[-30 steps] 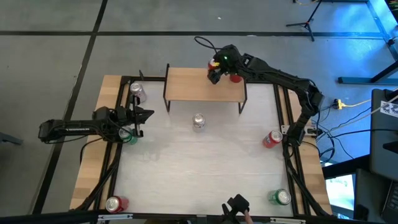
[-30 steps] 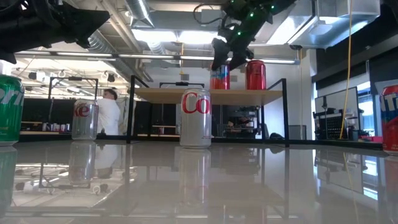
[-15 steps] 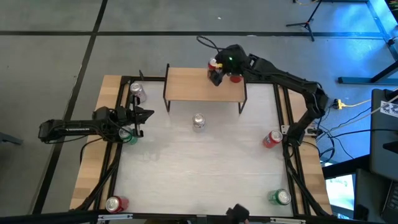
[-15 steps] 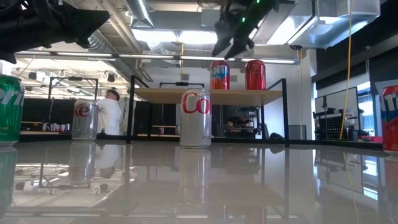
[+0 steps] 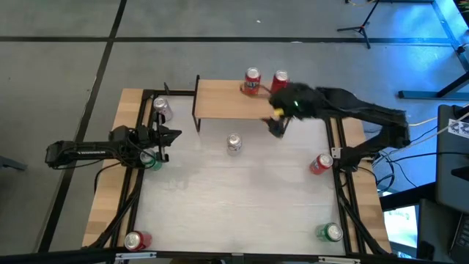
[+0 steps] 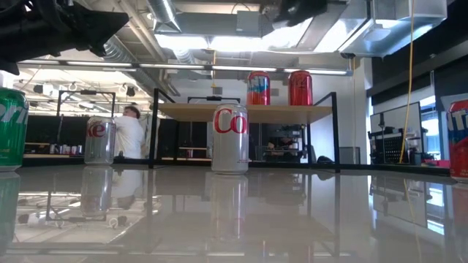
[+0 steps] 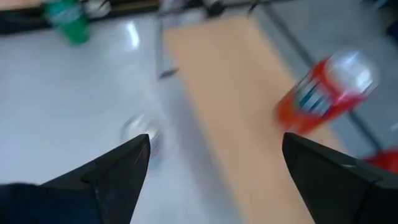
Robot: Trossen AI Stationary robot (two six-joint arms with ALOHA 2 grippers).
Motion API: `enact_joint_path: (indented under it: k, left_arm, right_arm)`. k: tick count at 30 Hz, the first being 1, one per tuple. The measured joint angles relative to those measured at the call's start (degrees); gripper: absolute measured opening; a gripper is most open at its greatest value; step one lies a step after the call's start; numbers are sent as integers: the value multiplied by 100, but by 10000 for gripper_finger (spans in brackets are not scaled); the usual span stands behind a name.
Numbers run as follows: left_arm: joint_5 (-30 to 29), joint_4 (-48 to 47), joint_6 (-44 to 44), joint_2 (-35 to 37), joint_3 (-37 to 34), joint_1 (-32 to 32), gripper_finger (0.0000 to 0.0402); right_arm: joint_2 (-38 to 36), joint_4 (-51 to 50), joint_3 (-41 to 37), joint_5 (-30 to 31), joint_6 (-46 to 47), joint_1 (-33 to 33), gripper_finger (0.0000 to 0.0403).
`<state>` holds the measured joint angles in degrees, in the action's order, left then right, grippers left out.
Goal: Place canned beverage on shelf
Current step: Put the orange soda can on the shelf and align with the other orange soda can
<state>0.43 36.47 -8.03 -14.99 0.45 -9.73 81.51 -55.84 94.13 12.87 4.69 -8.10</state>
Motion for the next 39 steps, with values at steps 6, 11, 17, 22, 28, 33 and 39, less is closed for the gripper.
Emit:
enact_joint_path:
  k: [6,11,17,22,28,33,39]
  left_arm:
    - [74,-6,46,0,0,2,4]
    - [61,-7,0,-2,0,0,4]
    - [42,-45,-2,0,0,2,4]
    - [31,-118,-3,-2,0,0,4]
    - [28,-145,23,-2,0,0,4]
    - [28,-144,28,-1,0,0,4]
    - [14,-146,19,-2,0,2,4]
  right_arm:
    - [-202,-1780,0,-67,1475,777,360]
    - [-209,-2520,-6,7,2106,1338,360]
    - [-289,-2734,-9,102,2736,1829,360]
    - [-485,-3458,-20,619,3762,2183,360]
    - [-1104,-3368,-704,612,4332,2504,360]
    - [-1642,-3430,-1706,514,5036,2498,360]
    - [-2020,-3368,-2721,40,5548,2499,360]
